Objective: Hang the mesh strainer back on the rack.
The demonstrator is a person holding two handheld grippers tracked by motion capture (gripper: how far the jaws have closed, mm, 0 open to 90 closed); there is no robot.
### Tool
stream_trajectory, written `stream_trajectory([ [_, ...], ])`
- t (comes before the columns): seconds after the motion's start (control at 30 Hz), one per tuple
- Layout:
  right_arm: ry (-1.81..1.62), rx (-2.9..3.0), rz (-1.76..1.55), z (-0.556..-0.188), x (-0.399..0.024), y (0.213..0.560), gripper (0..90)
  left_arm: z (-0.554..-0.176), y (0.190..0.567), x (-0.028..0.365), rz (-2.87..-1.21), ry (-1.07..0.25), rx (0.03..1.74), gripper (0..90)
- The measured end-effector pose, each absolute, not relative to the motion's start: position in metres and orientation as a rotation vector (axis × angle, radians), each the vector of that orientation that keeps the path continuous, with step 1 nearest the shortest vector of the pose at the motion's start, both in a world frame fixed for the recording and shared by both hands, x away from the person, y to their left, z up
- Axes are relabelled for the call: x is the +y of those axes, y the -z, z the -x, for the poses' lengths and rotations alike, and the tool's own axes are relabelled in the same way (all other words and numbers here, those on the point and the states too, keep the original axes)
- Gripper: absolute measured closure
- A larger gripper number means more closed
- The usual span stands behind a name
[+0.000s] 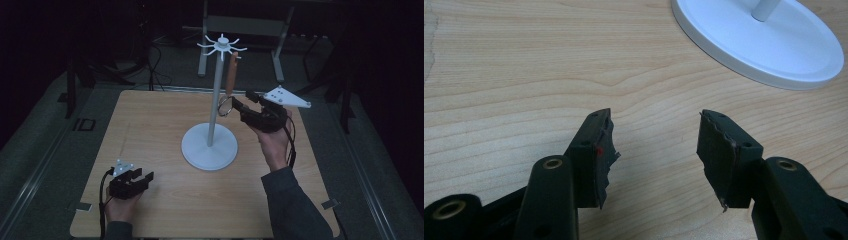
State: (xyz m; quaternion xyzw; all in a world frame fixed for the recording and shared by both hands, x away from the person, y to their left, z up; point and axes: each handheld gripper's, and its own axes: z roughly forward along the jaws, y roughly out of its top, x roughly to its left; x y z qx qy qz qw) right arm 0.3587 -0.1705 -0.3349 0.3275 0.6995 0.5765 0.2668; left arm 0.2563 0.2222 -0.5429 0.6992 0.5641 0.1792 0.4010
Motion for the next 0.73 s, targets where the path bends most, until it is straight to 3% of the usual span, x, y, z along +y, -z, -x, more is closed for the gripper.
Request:
stream_trajectory([
  [0.47, -1.377, 1.97, -0.881, -0.354, -0.179, 0.35, 38.7, -0.256, 0.543, 0.222, -1.766, -0.47, 1.423, 47.2],
  [0.73, -1.199, 2.077, -0.915, -0.353, -0.2, 0.387, 38.1, -0.257, 0.544, 0.221, -1.769, -0.472, 1.422, 47.2],
])
